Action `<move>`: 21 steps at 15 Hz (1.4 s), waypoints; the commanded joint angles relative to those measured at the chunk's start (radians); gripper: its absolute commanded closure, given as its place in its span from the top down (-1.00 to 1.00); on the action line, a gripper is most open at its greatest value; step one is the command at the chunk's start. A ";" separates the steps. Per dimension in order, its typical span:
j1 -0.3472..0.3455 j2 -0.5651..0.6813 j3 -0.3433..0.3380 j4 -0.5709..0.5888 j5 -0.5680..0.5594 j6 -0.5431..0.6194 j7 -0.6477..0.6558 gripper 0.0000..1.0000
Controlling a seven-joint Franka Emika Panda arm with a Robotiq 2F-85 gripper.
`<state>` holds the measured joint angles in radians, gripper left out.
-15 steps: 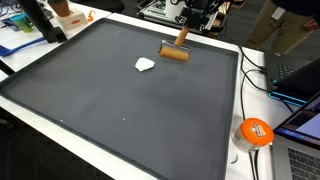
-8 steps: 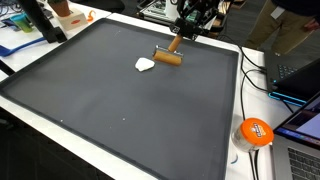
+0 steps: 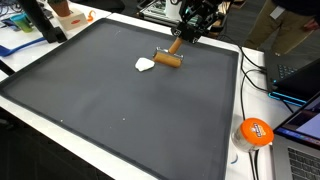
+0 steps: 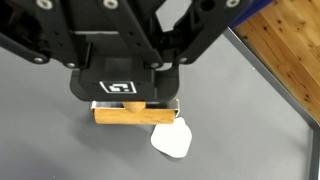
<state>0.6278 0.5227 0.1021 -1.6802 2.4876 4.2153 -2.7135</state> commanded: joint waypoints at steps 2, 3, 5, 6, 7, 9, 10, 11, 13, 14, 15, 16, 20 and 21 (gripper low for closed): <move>-0.126 -0.106 0.255 -0.017 -0.042 0.022 -0.034 -0.57; -0.170 -0.148 0.326 -0.034 -0.042 0.005 -0.035 -0.57; -0.234 -0.219 0.439 -0.050 -0.026 -0.016 -0.035 -0.57; -0.289 -0.254 0.524 -0.054 -0.016 -0.027 -0.035 -0.57; -0.335 -0.286 0.589 -0.060 -0.003 -0.054 -0.035 -0.57; -0.432 -0.326 0.706 -0.057 0.024 -0.102 -0.035 -0.57; -0.315 -0.260 0.598 -0.008 -0.007 -0.041 -0.002 -0.57; -0.326 -0.280 0.617 -0.007 -0.005 -0.045 0.001 -0.07; -0.313 -0.279 0.602 -0.007 -0.006 -0.045 0.002 -0.07; -0.312 -0.269 0.597 -0.007 -0.006 -0.045 0.002 -0.07; -0.313 -0.259 0.594 -0.008 -0.006 -0.045 0.002 -0.07; -0.313 -0.251 0.592 -0.008 -0.006 -0.045 0.002 -0.07; -0.302 -0.270 0.542 -0.042 -0.034 0.002 0.118 -0.57; -0.291 -0.271 0.518 -0.050 -0.056 0.026 0.172 -0.57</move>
<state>0.3047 0.2829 0.6809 -1.6914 2.4718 4.1876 -2.6596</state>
